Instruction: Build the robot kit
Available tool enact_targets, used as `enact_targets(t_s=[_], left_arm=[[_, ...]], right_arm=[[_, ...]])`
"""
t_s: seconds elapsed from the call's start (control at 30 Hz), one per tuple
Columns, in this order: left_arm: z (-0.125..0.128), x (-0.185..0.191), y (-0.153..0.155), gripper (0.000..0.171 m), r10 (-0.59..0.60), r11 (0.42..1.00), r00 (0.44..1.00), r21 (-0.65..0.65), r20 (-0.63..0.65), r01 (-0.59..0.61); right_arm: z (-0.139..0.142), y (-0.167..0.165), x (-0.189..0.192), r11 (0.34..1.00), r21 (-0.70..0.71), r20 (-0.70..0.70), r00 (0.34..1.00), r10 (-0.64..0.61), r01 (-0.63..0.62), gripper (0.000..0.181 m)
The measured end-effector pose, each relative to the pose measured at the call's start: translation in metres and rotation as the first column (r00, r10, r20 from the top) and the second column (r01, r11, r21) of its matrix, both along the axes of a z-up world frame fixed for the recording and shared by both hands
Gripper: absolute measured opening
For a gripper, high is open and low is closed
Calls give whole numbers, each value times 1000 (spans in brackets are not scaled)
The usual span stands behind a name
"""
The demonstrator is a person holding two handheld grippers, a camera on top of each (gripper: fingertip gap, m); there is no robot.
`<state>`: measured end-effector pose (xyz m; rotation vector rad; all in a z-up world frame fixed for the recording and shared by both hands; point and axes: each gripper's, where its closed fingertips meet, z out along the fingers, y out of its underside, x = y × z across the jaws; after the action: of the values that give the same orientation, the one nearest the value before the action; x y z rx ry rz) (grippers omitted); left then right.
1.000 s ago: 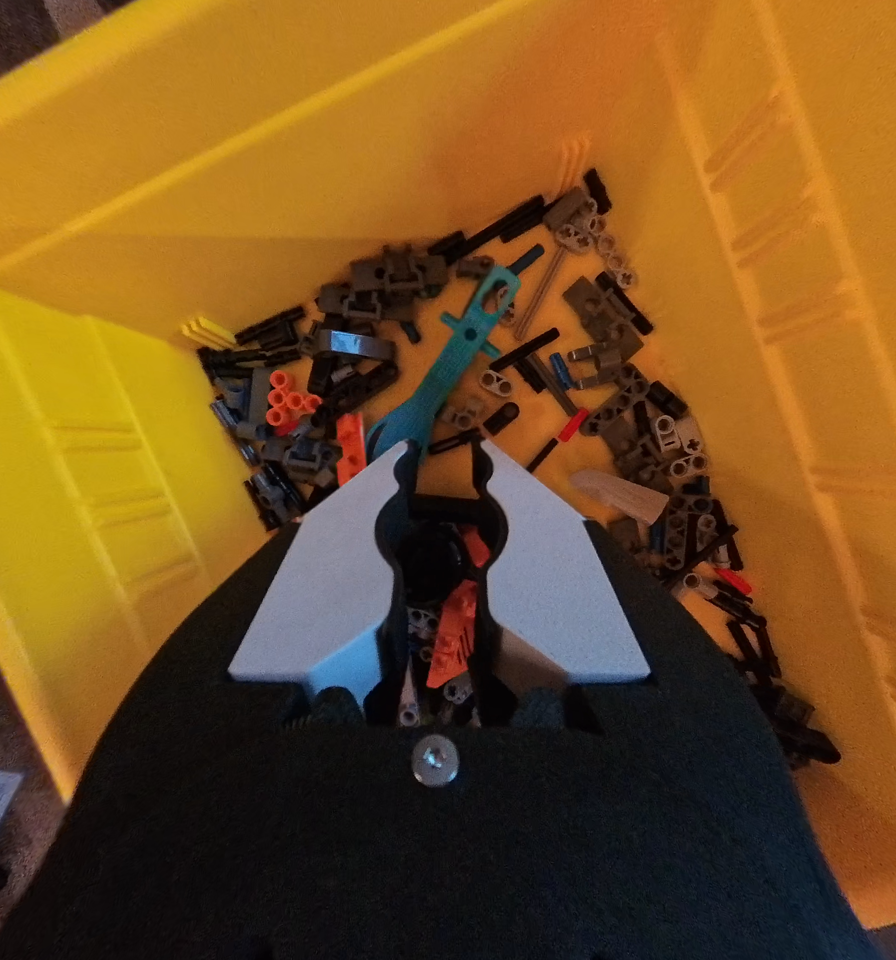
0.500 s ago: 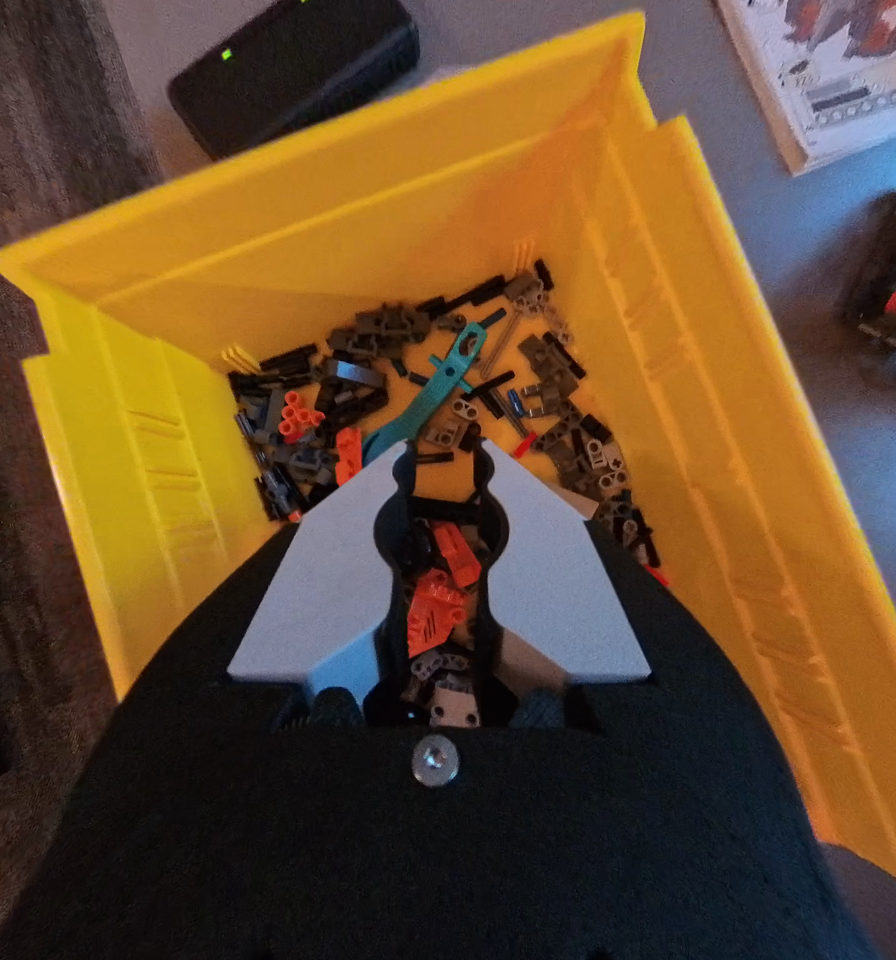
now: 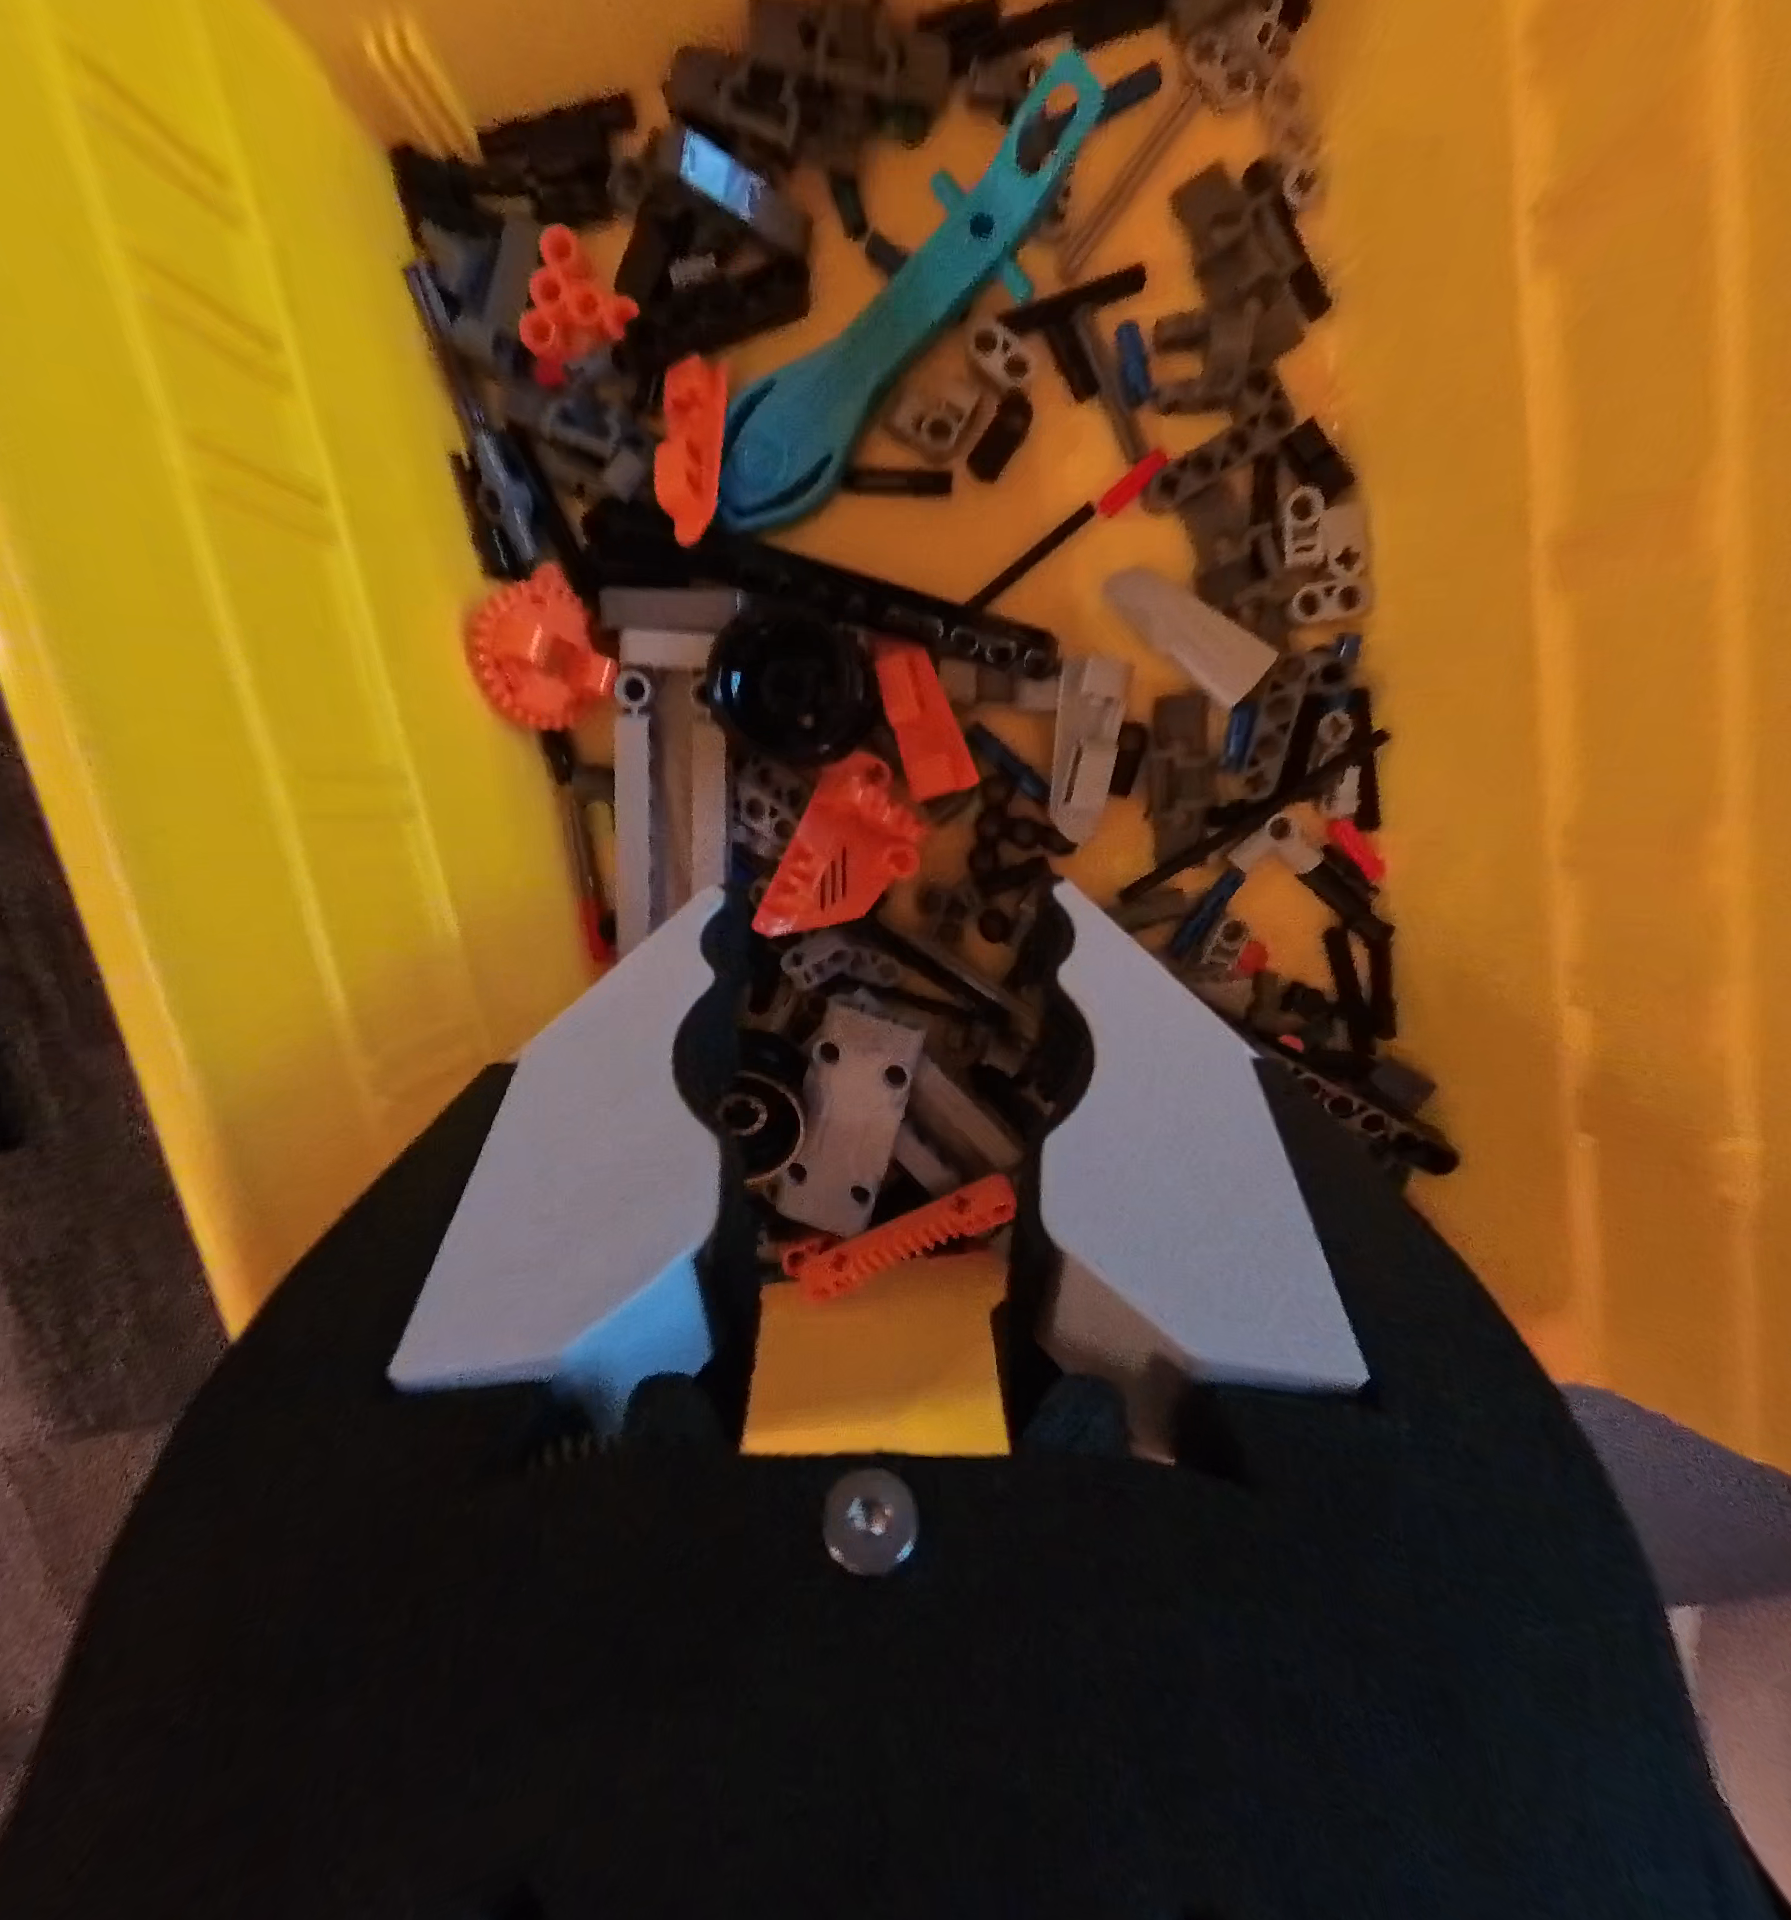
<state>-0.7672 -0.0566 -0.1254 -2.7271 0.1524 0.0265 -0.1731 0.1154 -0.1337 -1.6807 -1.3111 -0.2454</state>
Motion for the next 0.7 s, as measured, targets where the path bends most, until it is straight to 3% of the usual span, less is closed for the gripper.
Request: enact_targets(t_s=[0.17, 0.27, 0.47, 0.53, 0.7], left_arm=[[-16, 26, -17, 68, -54, 998, 992, 21, 112, 52], [-26, 25, -21, 76, -49, 999, 997, -7, 54, 50], [-31, 31, -20, 77, -38, 998, 999, -40, 11, 38], [-30, 30, -19, 76, -32, 999, 999, -37, -23, 31], [-29, 43, -12, 54, -56, 998, 998, 16, 4, 56]], right_arm=[[2, -4, -7, 999, -7, -9, 999, 35, -35, 3], [6, -10, -11, 998, -10, -28, 998, 62, -62, 3], [10, -18, -16, 995, -15, -37, 994, 100, -101, 3], [9, -19, -16, 994, -21, -36, 994, 106, -106, 3], [10, -26, -19, 991, -16, -16, 991, 131, -131, 3]])
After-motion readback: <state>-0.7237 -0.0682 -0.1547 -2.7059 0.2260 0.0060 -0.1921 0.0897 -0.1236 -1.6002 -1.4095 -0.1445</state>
